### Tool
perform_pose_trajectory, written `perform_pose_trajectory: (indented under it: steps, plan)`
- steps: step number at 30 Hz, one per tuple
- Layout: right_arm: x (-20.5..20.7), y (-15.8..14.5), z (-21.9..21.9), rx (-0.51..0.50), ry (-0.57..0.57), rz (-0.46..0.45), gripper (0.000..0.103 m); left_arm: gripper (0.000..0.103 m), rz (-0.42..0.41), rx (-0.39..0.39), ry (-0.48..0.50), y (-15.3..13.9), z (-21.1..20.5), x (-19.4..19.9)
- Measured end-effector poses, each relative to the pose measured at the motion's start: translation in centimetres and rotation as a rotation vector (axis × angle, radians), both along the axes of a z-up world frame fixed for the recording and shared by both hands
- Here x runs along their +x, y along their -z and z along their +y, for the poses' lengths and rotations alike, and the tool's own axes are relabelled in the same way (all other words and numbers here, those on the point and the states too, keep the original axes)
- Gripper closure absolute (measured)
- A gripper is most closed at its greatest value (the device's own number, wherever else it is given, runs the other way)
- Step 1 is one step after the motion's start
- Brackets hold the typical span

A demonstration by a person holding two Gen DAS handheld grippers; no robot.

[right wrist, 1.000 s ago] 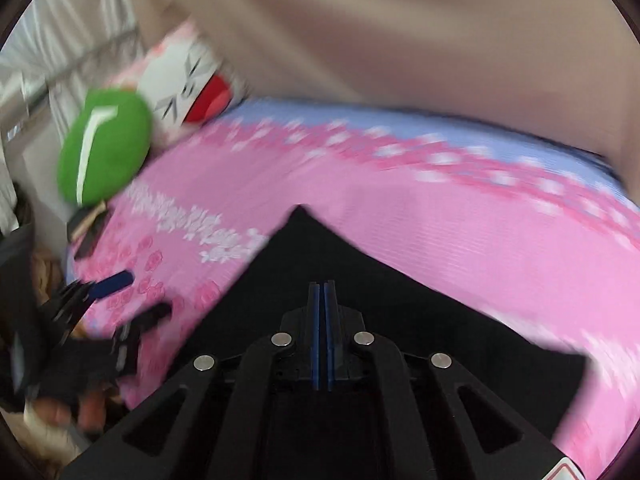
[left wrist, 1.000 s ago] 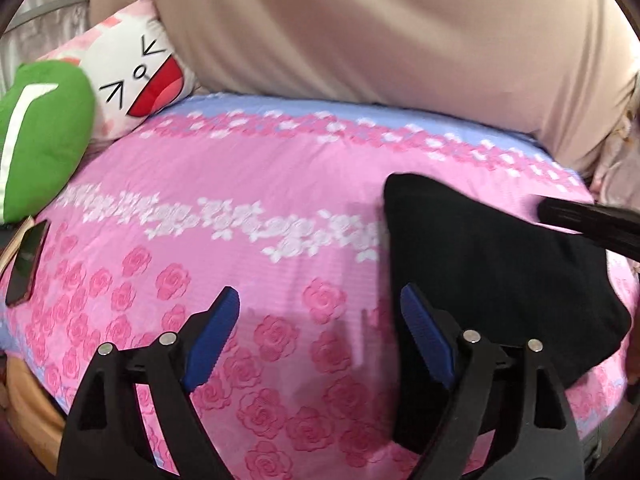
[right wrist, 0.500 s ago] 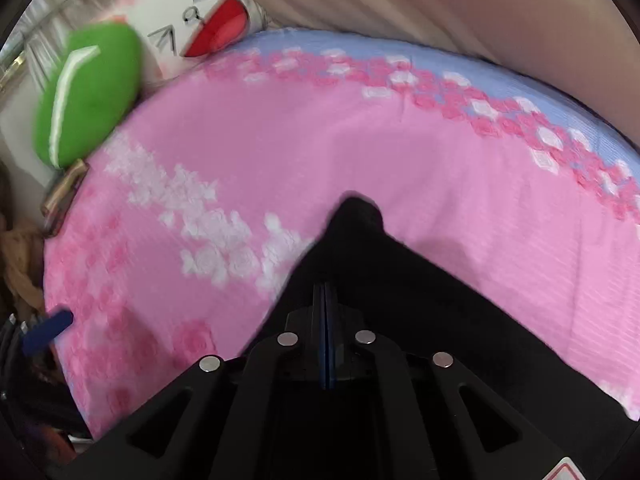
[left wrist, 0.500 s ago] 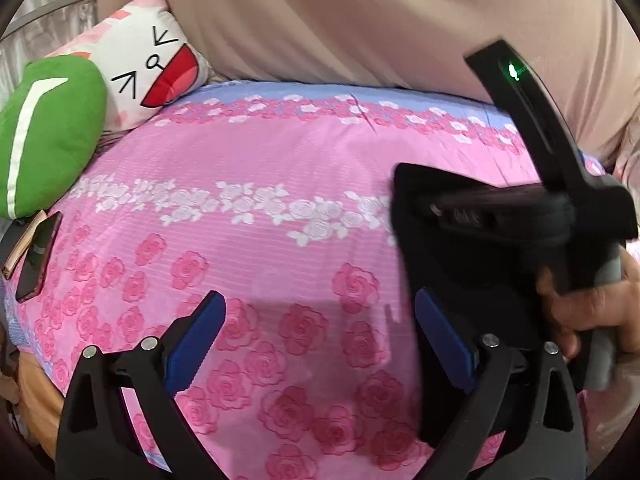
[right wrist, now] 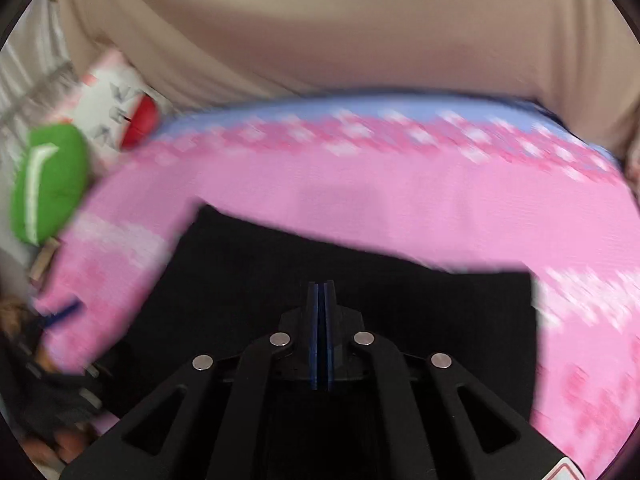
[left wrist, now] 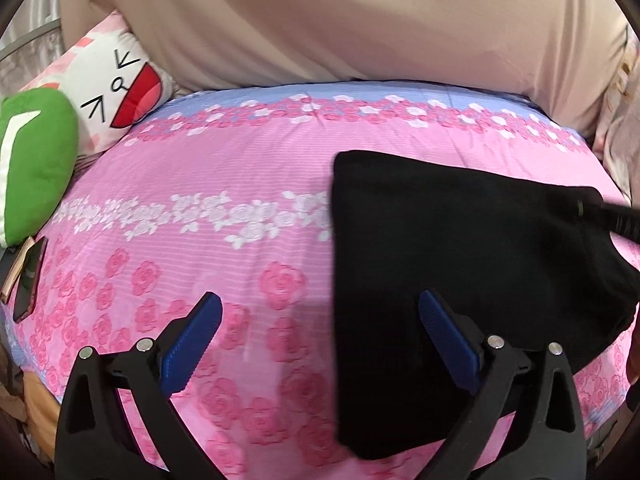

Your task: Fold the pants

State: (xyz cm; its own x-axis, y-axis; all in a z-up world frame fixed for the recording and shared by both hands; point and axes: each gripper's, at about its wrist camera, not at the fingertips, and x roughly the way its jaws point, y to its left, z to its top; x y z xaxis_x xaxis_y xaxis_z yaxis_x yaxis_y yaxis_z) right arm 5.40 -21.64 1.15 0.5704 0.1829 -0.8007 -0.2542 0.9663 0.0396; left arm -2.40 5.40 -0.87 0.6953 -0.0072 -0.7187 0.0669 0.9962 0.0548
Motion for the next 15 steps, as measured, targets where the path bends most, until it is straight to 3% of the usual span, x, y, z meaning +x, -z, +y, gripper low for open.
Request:
perform_pose_trajectory:
  steps: [1,4,7,9,12,15]
  plan:
    - [0.1,1.0,-1.4,-0.065,0.052,0.012,0.103,0.006,0.004,0.003,0.012,0.0,-0.7,0.1]
    - [-1.4,0.7,-5.0,0.101,0.093,0.040,0.103,0.006,0.006,0.026,0.033,0.1,-2.4,0.3]
    - [-4.1,-1.6,-5.7,0.083,0.087,-0.040,0.089,0.006,0.007,0.044,0.035,0.1,-3.4,0.4]
    - [-5.6,-1.9,-7.0,0.077,0.082,-0.038,0.066,0.006,0.012,0.038,0.037,0.1,-3.6,0.4]
    - [-7.7,-1.0,-9.6,0.069,0.123,-0.002,0.063,0.006,0.025,0.020,0.026,0.1,-3.2,0.3]
    - [-9.5,0.0,-11.5,0.211,0.124,0.058,0.063,0.005,0.034,0.023,0.013,0.6,-2.9,0.1]
